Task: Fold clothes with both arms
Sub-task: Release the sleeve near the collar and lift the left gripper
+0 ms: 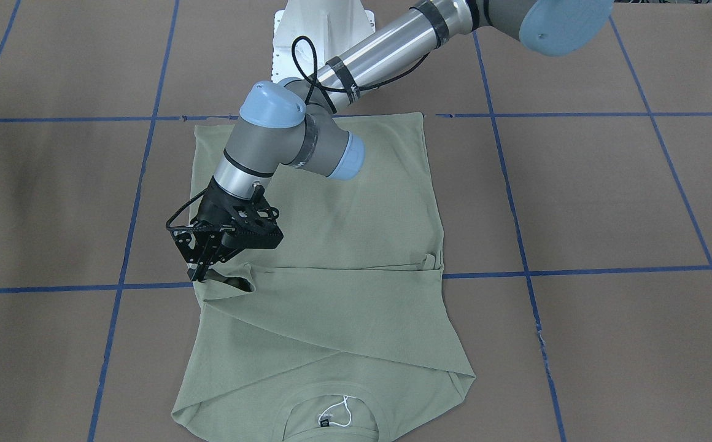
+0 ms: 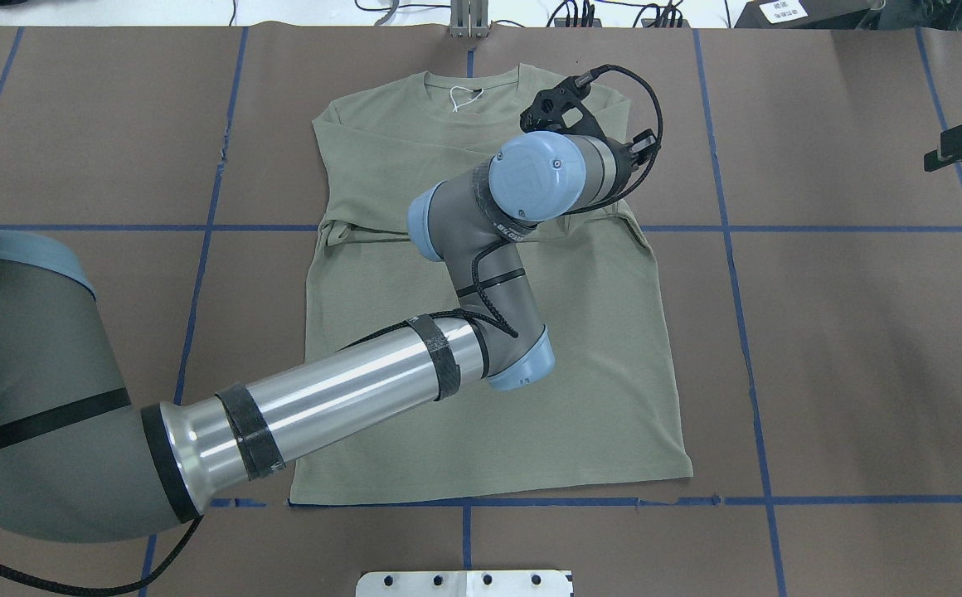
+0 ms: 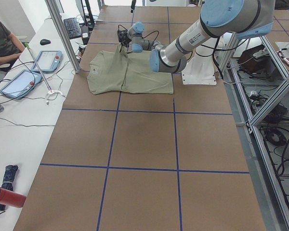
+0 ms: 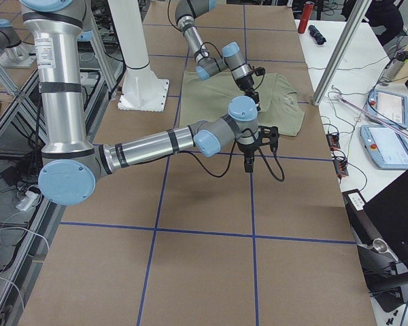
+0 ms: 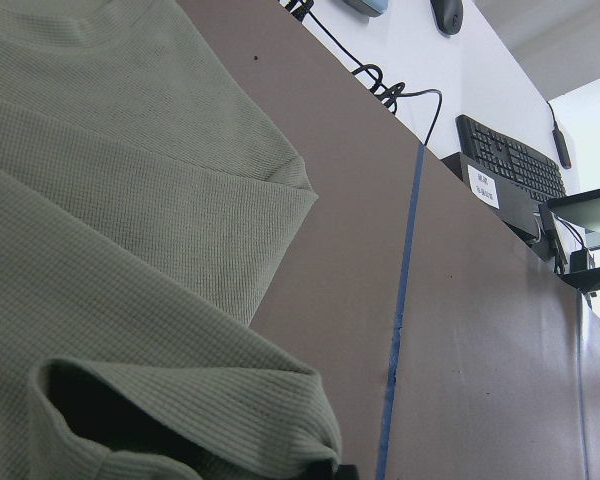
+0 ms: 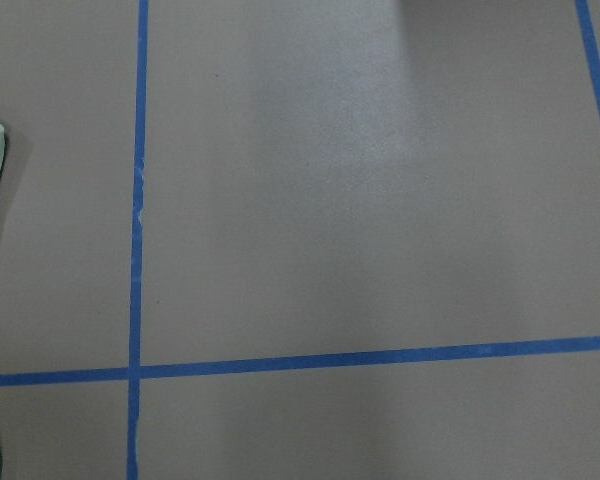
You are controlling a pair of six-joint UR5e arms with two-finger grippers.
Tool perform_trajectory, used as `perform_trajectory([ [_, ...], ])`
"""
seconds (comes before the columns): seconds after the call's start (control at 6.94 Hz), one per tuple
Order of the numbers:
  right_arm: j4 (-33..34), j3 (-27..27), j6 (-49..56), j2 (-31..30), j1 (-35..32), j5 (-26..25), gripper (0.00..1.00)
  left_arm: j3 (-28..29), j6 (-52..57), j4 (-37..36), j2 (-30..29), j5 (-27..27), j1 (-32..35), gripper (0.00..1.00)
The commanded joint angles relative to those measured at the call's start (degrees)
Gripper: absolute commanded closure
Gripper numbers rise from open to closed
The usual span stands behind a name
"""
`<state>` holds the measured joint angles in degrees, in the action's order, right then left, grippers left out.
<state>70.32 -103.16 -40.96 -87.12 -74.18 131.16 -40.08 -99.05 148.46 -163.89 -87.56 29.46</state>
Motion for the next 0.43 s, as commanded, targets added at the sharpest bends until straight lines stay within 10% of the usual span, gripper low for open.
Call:
perform_trajectory([
  [0.0,0.0,-0.1,-0.4,-0.1,0.0,0.2,0.0,0.7,-0.2,0.3,-0.8,0.0,0.0,0.4],
  [0.29,0.0,-0.3,-1.4,0.5,0.2,0.1,0.0,-1.4,-0.3,0.0,-1.6,-0.7,0.0,0.39],
])
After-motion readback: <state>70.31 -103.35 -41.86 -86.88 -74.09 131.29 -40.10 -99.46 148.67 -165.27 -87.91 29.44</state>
